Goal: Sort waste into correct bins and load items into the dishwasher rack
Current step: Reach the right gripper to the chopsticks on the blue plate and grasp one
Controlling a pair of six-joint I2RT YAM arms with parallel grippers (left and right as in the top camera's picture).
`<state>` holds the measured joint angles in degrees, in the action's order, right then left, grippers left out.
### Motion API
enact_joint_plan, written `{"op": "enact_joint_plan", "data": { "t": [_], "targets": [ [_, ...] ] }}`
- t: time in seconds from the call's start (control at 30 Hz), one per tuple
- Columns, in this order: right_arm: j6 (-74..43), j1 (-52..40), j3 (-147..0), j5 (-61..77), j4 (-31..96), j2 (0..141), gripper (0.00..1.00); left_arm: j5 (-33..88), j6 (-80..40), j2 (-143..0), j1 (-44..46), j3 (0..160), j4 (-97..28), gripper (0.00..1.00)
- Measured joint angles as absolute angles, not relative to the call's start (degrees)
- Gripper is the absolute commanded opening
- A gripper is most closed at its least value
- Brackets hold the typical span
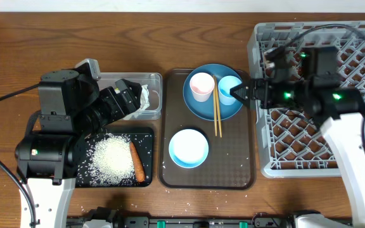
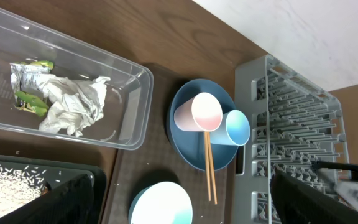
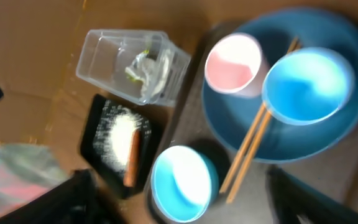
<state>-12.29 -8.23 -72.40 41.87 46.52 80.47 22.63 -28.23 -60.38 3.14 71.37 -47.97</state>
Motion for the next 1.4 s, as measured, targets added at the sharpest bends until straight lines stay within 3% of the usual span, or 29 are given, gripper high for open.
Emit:
{"op": "enact_joint_plan", "data": {
  "t": [0.07,0.2,0.6,0.97,1.4],
  "targets": [
    [-13.82,-10.52,-72.4,42.04,46.63,82.41,0.56,22.63,-28.23,-60.38,3.14,71.37,-47.97,0.93],
    [-17.45,-16.49,-72.4,37.6,47.94,84.9,0.56,22.63,-28.23,-60.38,3.14,71.37,-47.94,0.93],
    [-28.84,-32.93,-72.4,10.55,50.3,88.01,0.31,22.61,-28.23,-60.38,3.16,71.37,-47.94,0.94],
    [-32.91,-38.39,-72.38,-2.0,50.28,95.55,0.31,22.61,-28.23,-60.38,3.14,71.37,-47.97,0.94],
    [-33.5,-38.39,-72.36,-4.1,50.11,104.14,0.31,22.61,-28.23,-60.38,3.14,71.37,-47.94,0.94]
  ]
}}
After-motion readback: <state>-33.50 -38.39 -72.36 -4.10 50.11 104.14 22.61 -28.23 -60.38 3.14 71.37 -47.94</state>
